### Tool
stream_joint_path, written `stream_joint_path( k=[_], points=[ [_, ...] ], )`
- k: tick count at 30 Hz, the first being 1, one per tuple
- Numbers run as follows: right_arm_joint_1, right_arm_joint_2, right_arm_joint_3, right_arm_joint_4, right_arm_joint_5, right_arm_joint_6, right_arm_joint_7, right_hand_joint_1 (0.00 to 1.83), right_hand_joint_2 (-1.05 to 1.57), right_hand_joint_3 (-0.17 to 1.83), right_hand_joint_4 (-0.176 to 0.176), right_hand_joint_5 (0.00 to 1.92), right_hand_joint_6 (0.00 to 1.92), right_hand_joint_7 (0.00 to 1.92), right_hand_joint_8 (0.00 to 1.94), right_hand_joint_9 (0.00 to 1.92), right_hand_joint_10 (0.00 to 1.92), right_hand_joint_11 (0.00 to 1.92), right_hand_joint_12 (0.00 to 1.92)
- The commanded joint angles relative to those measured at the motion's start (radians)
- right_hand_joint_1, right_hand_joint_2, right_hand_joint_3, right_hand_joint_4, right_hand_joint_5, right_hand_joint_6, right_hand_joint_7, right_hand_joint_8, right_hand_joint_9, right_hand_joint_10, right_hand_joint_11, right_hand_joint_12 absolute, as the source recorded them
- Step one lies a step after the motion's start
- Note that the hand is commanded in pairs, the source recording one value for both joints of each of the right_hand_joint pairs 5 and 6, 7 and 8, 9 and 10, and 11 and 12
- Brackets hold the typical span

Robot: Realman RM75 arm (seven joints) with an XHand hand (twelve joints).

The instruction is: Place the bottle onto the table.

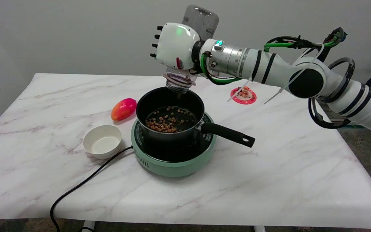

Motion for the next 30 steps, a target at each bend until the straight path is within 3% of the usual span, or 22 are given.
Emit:
stream_joint_path(
  k=[1, 7, 17, 21, 25, 30],
  points=[
    [-0.106, 0.046, 0.111, -0.031, 0.438, -0.144, 0.0, 1.47, 1.11, 0.64, 0.0, 1.92, 1.92, 1.92, 1.92, 1.52, 1.52, 1.25, 1.25],
    [-0.129, 0.079, 0.228, -0.066, 0.841, -0.162, 0.0, 1.51, 1.03, 0.66, 0.0, 1.92, 1.92, 1.92, 1.92, 1.5, 1.5, 1.25, 1.25],
    [-0.261, 0.113, 0.469, -0.17, 1.327, -0.128, 0.001, 1.55, 0.95, 0.7, 0.0, 1.92, 1.92, 1.92, 1.92, 1.48, 1.48, 1.24, 1.24],
    [-0.405, 0.124, 0.636, -0.258, 1.553, -0.067, 0.0, 1.56, 0.93, 0.72, 0.0, 1.92, 1.92, 1.92, 1.92, 1.47, 1.47, 1.24, 1.24],
    [-0.559, 0.129, 0.802, -0.342, 1.655, 0.002, 0.0, 1.59, 0.89, 0.77, 0.0, 1.92, 1.92, 1.92, 1.92, 1.47, 1.47, 1.24, 1.24],
    [-0.784, 0.078, 0.997, -0.502, 1.913, 0.123, 0.0, 1.58, 1.0, 0.69, 0.0, 1.92, 1.92, 1.92, 1.92, 1.52, 1.52, 1.27, 1.27]
  ],
)
